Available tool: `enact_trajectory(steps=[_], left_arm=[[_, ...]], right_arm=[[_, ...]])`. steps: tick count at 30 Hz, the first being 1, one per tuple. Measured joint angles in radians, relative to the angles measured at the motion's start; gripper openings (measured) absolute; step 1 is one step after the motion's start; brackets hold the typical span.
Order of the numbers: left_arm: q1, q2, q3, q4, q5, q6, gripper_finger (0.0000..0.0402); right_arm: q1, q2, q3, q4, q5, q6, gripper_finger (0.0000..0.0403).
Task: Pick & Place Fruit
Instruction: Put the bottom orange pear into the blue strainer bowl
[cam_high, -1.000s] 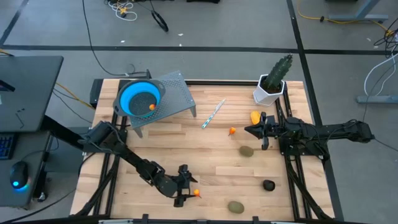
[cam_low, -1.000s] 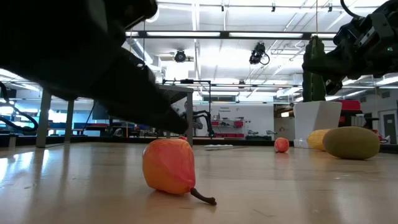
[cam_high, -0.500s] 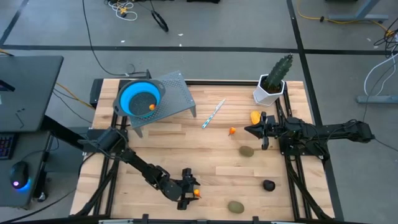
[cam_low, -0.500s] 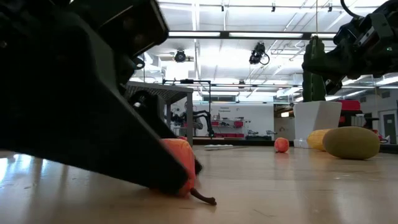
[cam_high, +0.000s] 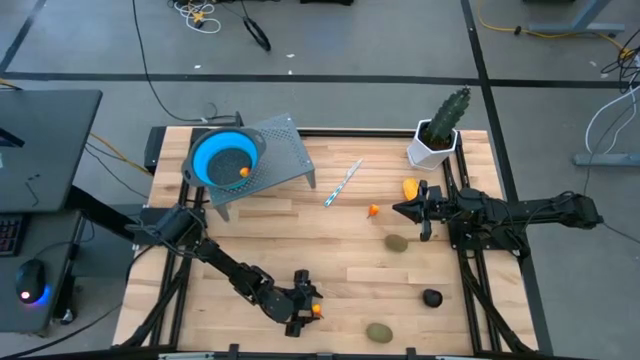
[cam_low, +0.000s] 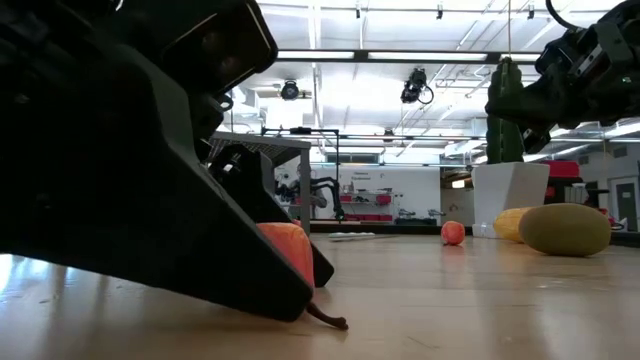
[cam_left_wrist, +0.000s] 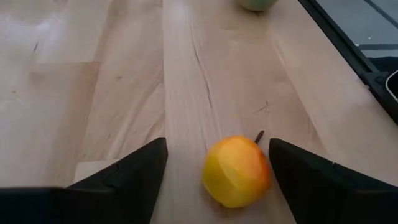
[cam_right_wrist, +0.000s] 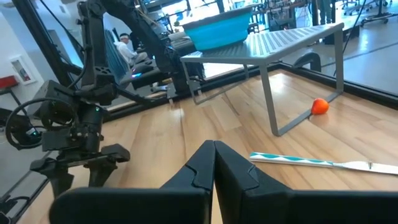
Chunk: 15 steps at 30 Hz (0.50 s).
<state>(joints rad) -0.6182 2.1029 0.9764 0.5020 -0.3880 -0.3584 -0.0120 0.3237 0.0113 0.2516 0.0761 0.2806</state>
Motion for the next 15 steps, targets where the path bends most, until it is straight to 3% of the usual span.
enact_trajectory(steps=[15], left_arm=[[0.001,-0.010,-0.003,-0.021,-0.003,0.004,0.0162]], right_arm=[[0.000,0.001,0.000,0.000,0.000,0.000,0.0013]])
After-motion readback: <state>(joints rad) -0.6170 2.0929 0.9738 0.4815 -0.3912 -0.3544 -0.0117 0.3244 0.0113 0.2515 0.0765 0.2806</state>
